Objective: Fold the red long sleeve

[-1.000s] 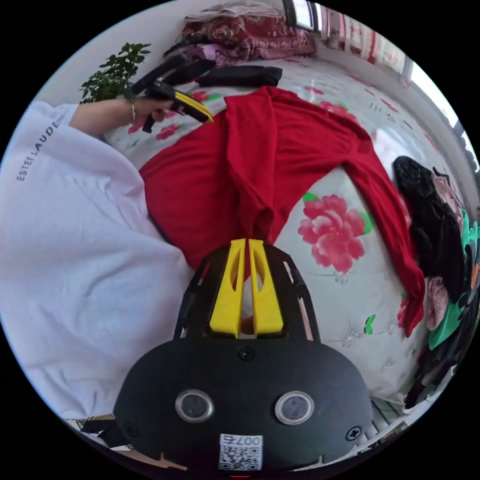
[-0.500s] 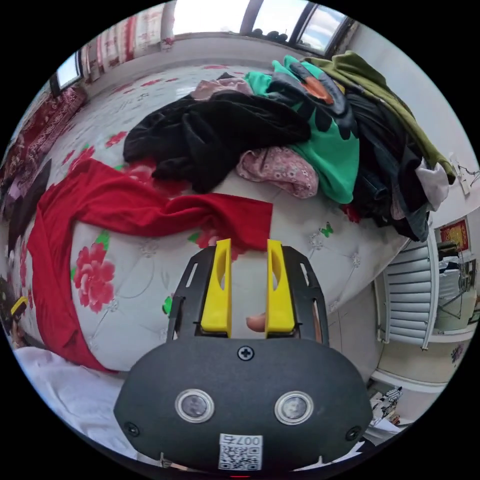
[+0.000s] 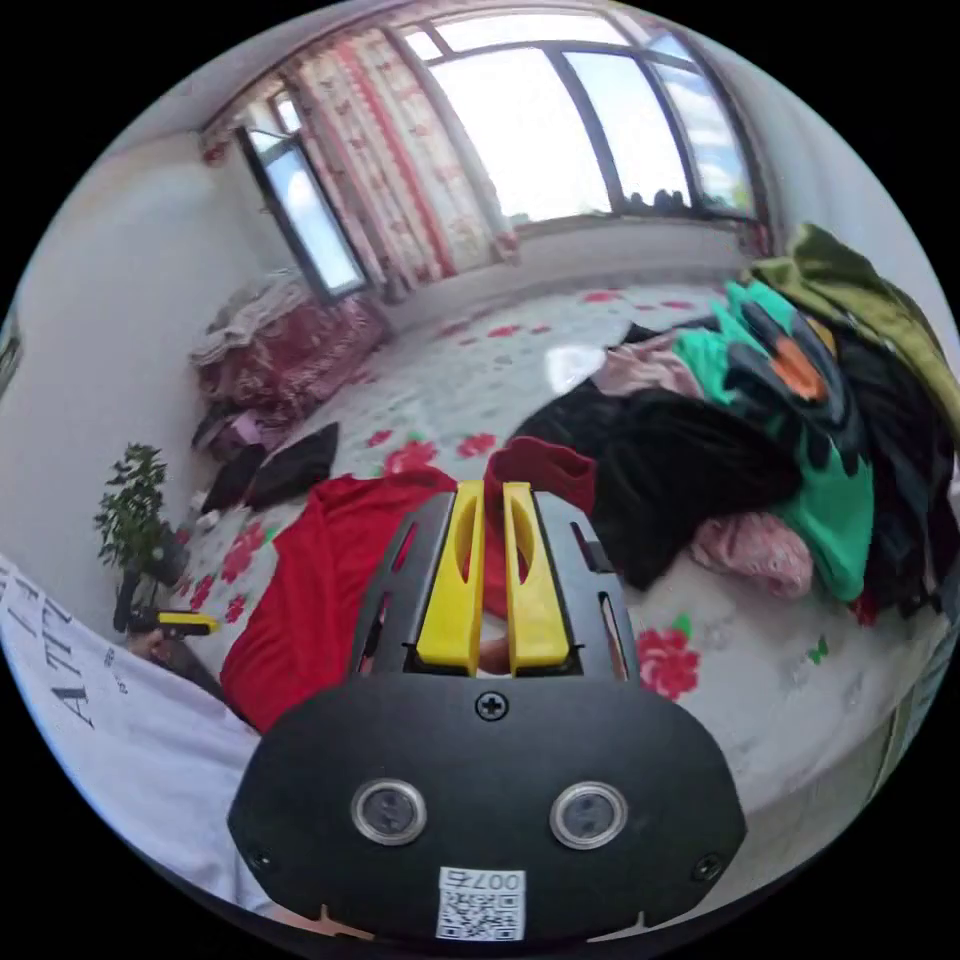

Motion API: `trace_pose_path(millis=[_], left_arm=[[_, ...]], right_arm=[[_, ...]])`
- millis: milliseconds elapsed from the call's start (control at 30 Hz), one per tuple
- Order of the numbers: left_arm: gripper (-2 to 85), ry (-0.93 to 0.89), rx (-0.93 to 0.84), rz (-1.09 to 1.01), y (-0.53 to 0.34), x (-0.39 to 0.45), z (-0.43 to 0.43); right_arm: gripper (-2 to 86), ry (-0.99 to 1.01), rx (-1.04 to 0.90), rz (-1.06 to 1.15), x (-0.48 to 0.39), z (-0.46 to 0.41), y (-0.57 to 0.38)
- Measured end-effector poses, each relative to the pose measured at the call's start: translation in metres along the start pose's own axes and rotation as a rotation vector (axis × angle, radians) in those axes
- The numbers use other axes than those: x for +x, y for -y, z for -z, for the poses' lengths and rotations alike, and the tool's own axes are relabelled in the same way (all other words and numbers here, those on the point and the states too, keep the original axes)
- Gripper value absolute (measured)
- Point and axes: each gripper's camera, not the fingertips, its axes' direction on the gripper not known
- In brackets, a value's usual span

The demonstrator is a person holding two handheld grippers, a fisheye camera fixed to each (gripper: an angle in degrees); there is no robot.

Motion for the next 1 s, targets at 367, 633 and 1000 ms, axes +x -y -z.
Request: trace_pose_path(millis=[367, 633, 1000], left_arm=[[5.1, -0.085, 0.111, -0.028, -0.024, -0.041, 0.016], [5.4, -0.183, 0.112, -0.160, -0.033, -0.061, 0.008], [5.7, -0.164, 0.025, -0.411, -0.028, -0.034, -0.015]], right_arm=[[2.4, 0.486, -0.341, 0.512, -0.306, -0.080, -0.095], [5.2, 0.505, -0.667, 0.535, -0.347, -0.130, -0.146], [6.5, 0.025, -0.620, 0.079, -0.249, -0.095, -0.154]])
